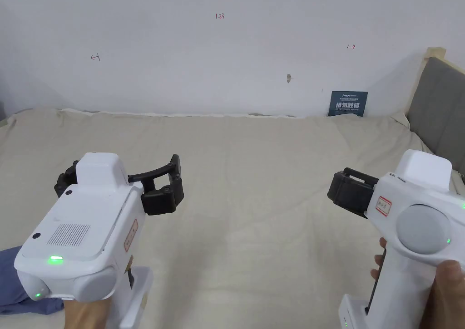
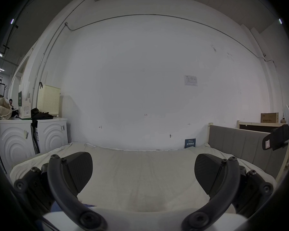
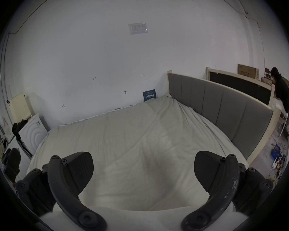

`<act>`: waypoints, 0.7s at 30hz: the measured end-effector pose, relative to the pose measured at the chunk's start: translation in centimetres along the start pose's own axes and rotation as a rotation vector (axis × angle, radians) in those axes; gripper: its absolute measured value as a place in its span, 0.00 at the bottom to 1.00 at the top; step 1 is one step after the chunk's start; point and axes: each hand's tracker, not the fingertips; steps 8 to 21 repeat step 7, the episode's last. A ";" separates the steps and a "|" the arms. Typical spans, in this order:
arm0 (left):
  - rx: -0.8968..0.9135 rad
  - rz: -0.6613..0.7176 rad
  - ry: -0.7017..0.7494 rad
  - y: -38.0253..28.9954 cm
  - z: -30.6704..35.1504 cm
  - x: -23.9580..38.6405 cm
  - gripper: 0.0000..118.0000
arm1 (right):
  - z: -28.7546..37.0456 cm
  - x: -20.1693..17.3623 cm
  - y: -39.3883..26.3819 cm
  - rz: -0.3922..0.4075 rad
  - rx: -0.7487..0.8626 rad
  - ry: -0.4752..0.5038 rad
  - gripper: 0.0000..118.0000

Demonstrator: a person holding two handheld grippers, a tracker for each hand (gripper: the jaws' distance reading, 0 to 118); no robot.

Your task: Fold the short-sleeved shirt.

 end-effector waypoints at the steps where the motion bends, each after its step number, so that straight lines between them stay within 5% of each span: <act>1: -0.001 -0.001 0.002 0.0 0.0 0.0 1.00 | -0.1 0.0 -0.1 0.022 0.012 0.005 1.00; 21: -0.009 -0.007 0.004 -0.3 -0.2 0.0 1.00 | -0.5 -0.4 -0.5 0.076 0.037 -0.023 1.00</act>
